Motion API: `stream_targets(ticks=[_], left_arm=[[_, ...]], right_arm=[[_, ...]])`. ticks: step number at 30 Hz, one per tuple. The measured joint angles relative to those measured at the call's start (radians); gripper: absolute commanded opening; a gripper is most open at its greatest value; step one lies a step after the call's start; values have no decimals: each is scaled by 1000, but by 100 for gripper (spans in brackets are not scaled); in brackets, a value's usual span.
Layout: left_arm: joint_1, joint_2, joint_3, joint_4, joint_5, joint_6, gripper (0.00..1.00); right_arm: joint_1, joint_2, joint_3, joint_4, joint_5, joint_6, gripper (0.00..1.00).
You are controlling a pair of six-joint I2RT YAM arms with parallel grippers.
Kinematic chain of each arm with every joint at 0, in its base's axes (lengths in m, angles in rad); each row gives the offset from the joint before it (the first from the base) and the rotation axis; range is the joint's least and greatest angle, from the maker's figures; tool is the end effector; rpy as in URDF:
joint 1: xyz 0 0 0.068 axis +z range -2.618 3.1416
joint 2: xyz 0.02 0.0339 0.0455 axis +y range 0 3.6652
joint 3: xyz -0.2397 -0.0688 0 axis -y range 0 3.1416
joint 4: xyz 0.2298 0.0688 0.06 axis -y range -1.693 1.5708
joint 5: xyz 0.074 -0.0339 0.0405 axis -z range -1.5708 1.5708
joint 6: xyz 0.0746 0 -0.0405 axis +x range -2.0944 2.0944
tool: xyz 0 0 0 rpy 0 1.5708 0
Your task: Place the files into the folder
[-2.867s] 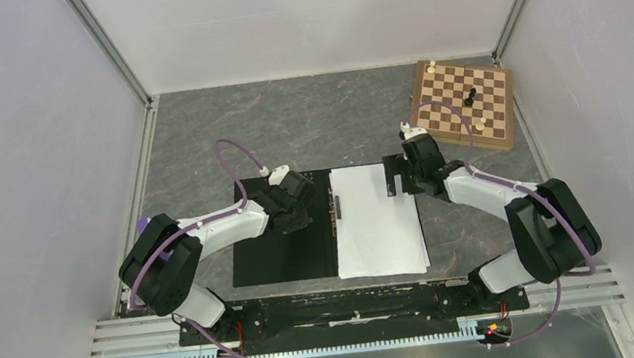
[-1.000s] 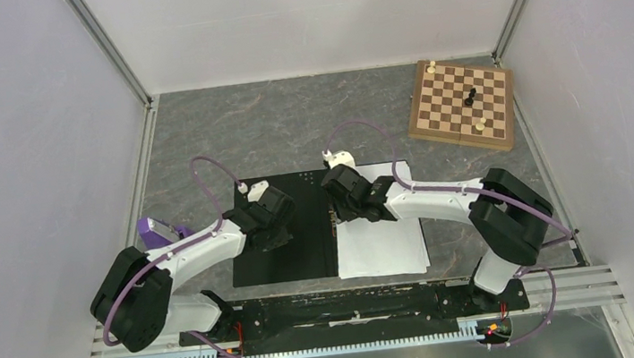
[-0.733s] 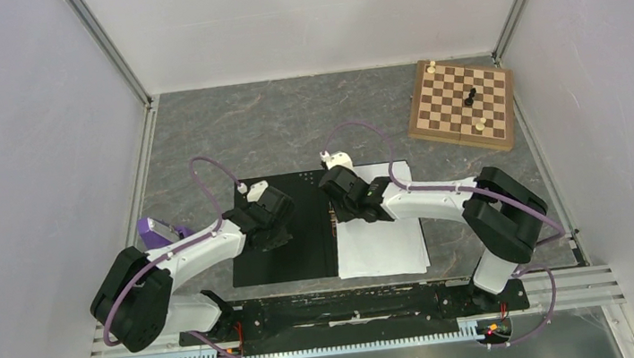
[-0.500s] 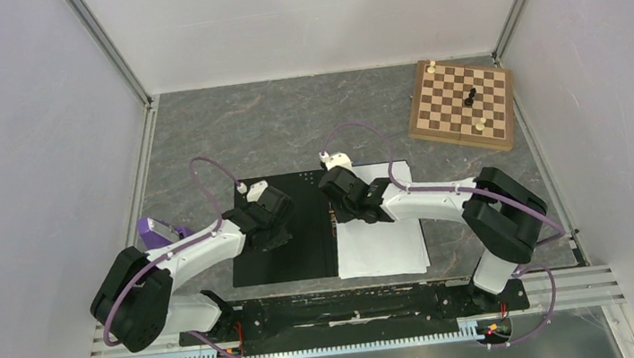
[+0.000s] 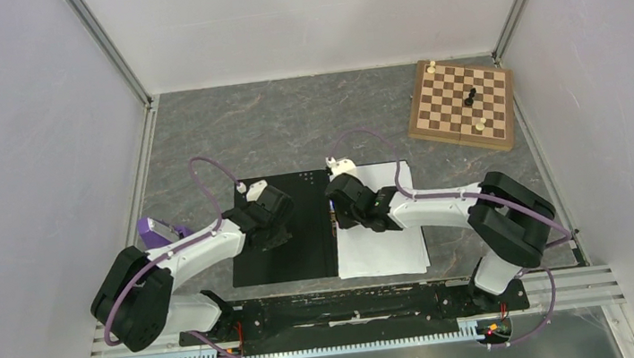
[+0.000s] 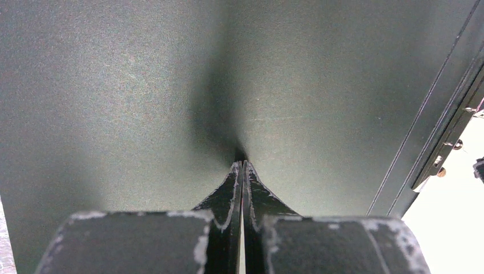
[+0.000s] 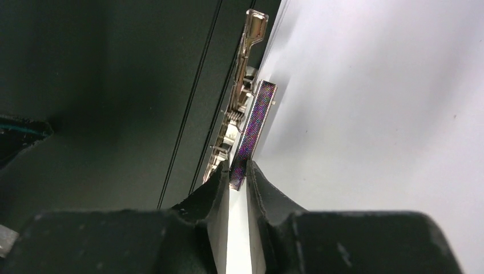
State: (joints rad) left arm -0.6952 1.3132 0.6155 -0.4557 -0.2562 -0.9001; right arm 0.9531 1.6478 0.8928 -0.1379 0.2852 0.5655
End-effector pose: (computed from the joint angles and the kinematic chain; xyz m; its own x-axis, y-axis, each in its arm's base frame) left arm 0.1909 -0.1346 0.1100 -0.8599 -0.2696 -0.4334 -0.2138 0.9613 -0.1736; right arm 0.2130 0.2636 0.1253 -0.7453 -0.1612 -0.6469 -0.3325 0.9309 0.1510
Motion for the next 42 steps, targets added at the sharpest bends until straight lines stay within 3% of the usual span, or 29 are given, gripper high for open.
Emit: stream_targets(ticks=[17, 34, 42], left_arm=[[10, 25, 37, 8, 30, 0, 2], [11, 154, 270, 2, 93, 6, 3], [14, 304, 411, -4, 133, 31, 12]], right_arm=[[11, -41, -135, 132, -26, 15, 6], [-104, -48, -209, 303, -119, -174, 0], [-115, -114, -293, 349, -132, -255, 0]])
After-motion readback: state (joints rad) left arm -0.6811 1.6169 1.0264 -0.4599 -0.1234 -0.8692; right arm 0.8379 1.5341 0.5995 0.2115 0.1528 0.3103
